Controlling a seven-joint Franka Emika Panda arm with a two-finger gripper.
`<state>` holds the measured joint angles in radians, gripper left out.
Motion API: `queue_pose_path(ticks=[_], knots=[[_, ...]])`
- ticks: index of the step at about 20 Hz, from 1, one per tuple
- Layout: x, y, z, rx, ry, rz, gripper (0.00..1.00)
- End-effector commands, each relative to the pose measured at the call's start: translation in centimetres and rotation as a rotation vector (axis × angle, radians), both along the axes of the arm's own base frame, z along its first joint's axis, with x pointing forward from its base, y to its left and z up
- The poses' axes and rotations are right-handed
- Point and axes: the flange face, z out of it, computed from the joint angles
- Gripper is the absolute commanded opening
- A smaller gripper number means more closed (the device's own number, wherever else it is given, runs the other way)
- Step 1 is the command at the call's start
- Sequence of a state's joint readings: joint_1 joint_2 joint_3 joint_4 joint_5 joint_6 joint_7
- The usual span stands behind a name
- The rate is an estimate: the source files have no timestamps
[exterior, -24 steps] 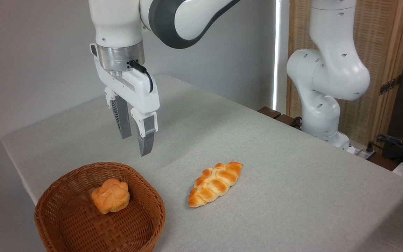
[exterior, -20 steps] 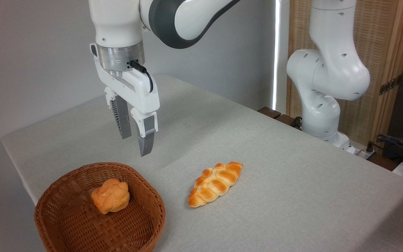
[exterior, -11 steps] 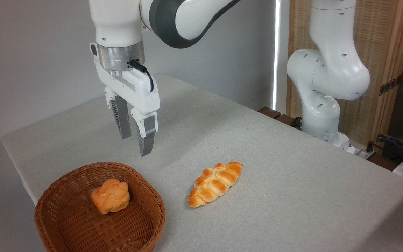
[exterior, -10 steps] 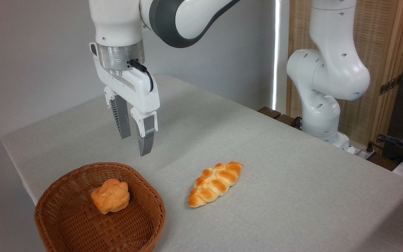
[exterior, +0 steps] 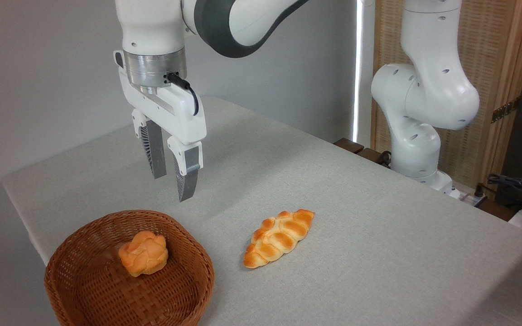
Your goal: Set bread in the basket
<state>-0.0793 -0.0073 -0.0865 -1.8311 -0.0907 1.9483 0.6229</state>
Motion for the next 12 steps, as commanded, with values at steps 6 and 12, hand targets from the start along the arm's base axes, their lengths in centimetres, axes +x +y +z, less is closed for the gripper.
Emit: queue_pose_path(ticks=[6,12], knots=[[-0.2,0.4,0.9,0.011,0.003,0.013,1.0],[-0.6,2.8,1.3,0.012,0.003,0.053,1.0]])
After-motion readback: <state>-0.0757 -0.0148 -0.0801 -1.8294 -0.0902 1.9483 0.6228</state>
